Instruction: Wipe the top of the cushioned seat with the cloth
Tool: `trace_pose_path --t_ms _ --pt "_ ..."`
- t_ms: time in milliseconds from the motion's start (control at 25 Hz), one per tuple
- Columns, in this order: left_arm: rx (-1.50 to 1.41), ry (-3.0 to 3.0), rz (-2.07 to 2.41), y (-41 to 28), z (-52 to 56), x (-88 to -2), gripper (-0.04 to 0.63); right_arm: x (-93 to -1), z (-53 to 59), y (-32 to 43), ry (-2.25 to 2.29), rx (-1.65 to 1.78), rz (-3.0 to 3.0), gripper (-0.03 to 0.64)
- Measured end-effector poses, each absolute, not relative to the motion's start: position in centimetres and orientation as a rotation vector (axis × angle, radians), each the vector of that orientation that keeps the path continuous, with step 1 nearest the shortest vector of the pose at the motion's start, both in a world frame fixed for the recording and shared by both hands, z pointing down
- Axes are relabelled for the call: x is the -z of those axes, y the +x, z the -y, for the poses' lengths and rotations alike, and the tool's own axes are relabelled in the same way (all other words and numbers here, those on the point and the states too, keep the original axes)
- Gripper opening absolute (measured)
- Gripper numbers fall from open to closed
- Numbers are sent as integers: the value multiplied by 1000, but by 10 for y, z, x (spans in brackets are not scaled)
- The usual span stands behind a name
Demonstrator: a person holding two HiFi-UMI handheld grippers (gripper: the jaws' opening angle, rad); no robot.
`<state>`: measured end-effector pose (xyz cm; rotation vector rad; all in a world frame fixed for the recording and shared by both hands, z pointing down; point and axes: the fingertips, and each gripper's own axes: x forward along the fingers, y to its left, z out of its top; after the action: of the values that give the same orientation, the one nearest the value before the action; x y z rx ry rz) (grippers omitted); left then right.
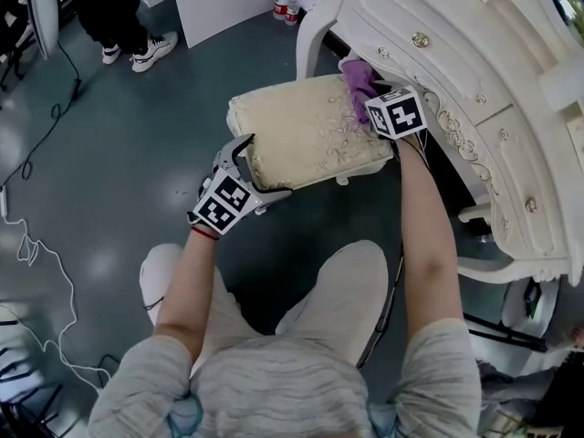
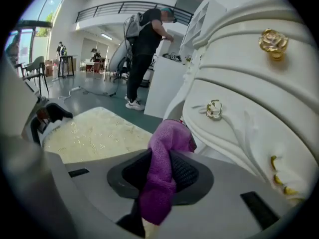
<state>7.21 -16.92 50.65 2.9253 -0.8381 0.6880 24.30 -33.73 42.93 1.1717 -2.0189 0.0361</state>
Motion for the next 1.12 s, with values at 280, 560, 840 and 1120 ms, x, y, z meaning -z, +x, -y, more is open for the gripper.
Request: trace_pose_path --t_ms 280,560,840,1120 --pt "-633 2881 928 65 172 -508 591 -462 359 245 1162 -91 1853 98" --pt "-569 2879 910 65 175 -508 591 -470 363 233 1195 -142 1868 98" --pt "-544 2883 897 66 176 -507 591 -471 362 224 1217 -160 1870 98" --pt "-550 2885 892 66 176 -506 591 -471 355 193 1180 -165 1918 98"
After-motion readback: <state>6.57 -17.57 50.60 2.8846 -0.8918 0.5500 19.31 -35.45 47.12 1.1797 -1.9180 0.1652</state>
